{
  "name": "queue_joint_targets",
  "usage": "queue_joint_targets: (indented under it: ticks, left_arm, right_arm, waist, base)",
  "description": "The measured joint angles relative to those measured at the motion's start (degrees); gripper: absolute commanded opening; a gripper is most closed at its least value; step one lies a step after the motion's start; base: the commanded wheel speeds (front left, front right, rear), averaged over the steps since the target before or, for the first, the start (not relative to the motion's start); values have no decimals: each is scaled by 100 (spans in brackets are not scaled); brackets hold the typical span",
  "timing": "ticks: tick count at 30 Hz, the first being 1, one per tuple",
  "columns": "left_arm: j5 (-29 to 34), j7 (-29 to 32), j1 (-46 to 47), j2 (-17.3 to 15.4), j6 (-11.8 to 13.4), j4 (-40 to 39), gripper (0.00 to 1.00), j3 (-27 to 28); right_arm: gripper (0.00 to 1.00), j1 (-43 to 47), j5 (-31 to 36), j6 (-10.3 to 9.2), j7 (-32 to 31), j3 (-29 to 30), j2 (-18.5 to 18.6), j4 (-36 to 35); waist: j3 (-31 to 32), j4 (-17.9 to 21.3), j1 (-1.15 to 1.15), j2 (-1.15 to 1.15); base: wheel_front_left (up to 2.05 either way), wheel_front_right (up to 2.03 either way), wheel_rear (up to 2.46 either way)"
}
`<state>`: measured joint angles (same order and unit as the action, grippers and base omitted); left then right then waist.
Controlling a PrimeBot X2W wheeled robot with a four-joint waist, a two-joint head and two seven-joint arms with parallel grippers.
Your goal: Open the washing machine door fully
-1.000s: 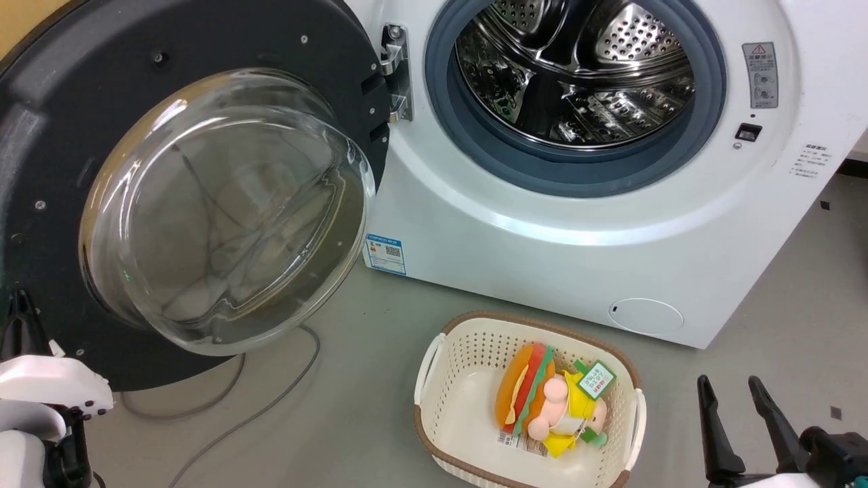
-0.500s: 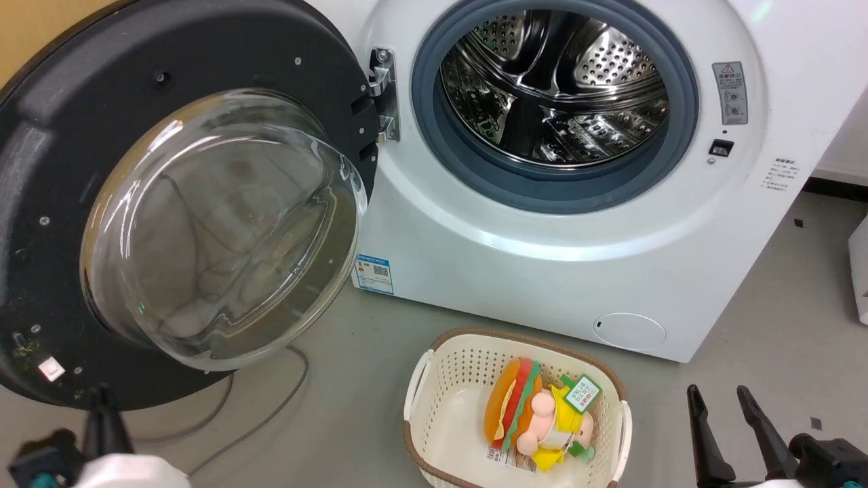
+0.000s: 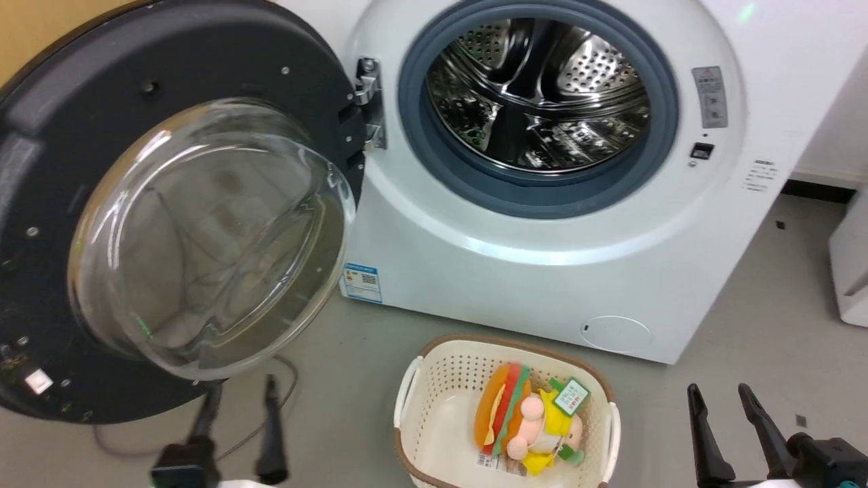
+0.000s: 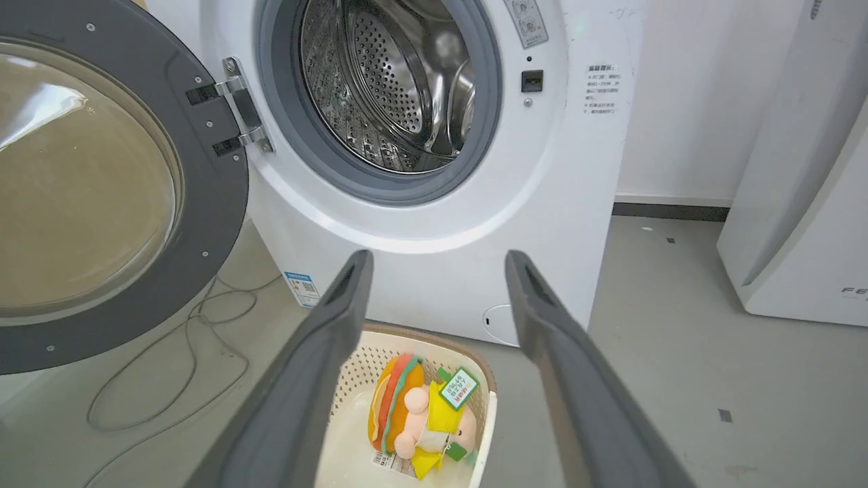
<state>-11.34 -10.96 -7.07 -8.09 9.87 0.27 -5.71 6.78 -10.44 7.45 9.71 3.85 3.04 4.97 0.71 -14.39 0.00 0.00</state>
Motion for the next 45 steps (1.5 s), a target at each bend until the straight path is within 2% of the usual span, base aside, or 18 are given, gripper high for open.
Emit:
queue_joint_targets:
  ticks: [4, 12, 24, 31, 32, 45]
  left_arm:
    - [65, 36, 4, 23, -176, -14, 100, -308]
    - [126, 34, 48, 14, -353, 171, 100, -614]
    - [158, 24, 289, -44, -398, 593, 100, -641]
    - [111, -29, 353, -53, -394, 747, 100, -631]
    - [109, -34, 353, -52, -394, 755, 0, -632]
    - [135, 53, 352, 1, -410, 721, 0, -590]
  right_arm:
    - [100, 1, 143, 0, -4, -5, 0, -54]
    - [100, 10, 476, 0, -120, 13, 0, -336]
    - [100, 244, 655, 0, -365, -143, 0, -842]
    - [100, 288, 661, 0, -435, -185, 0, -975]
    - [0, 308, 661, 0, -454, -183, 0, -975]
    - [0, 295, 661, 0, -476, -191, 1, -932]
  waist:
    - [32, 173, 0, 0]
    - [85, 661, 0, 0]
    - [146, 1291, 0, 0]
    - [140, 1467, 0, 0]
    - [134, 1470, 0, 0]
    - [119, 1471, 0, 0]
  base:
    - [0, 0, 0]
    - [0, 0, 0]
    - [0, 0, 0]
    - [0, 0, 0]
    - [0, 0, 0]
    - [0, 0, 0]
